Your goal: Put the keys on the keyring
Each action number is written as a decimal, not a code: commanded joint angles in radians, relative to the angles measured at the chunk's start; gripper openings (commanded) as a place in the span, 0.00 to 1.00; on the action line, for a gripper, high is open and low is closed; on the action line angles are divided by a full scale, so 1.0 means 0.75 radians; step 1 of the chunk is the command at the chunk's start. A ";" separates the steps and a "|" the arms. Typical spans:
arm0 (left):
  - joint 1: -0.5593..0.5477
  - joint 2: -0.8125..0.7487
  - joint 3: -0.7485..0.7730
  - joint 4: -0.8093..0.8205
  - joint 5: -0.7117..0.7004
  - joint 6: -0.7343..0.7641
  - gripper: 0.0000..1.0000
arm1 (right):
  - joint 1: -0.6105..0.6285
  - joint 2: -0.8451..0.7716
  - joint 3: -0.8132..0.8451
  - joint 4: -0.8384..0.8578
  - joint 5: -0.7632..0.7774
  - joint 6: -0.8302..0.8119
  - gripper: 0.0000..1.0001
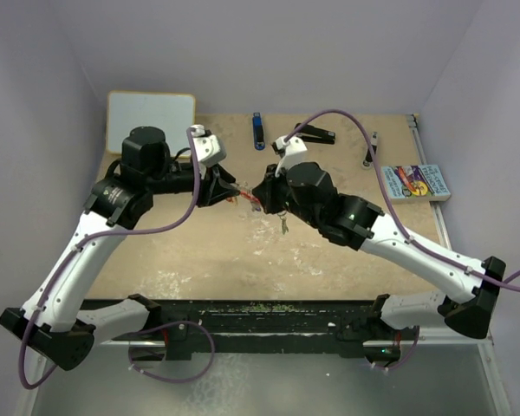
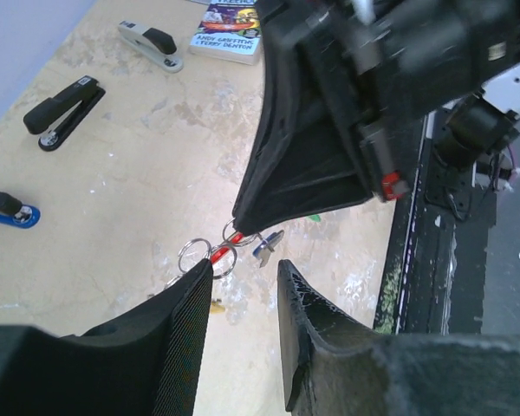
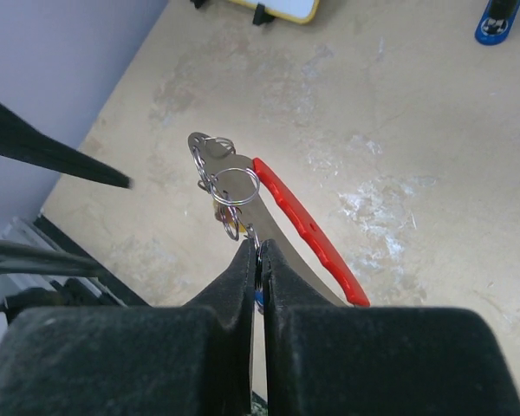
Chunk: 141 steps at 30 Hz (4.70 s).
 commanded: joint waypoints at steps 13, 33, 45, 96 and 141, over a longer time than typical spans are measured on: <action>-0.104 0.123 -0.129 0.430 -0.303 -0.273 0.39 | 0.004 0.048 0.235 0.036 0.185 0.154 0.00; -0.105 0.027 -0.193 0.504 -0.247 -0.255 0.36 | 0.004 0.077 0.259 0.019 0.160 0.197 0.00; -0.105 -0.005 -0.202 0.457 -0.329 -0.187 0.39 | 0.004 0.033 0.226 0.008 0.158 0.228 0.00; -0.105 0.026 -0.120 0.225 -0.289 -0.163 0.40 | 0.004 0.008 0.199 0.000 0.146 0.279 0.00; -0.105 0.057 -0.129 0.301 -0.147 -0.270 0.36 | 0.004 0.011 0.197 -0.004 0.162 0.291 0.00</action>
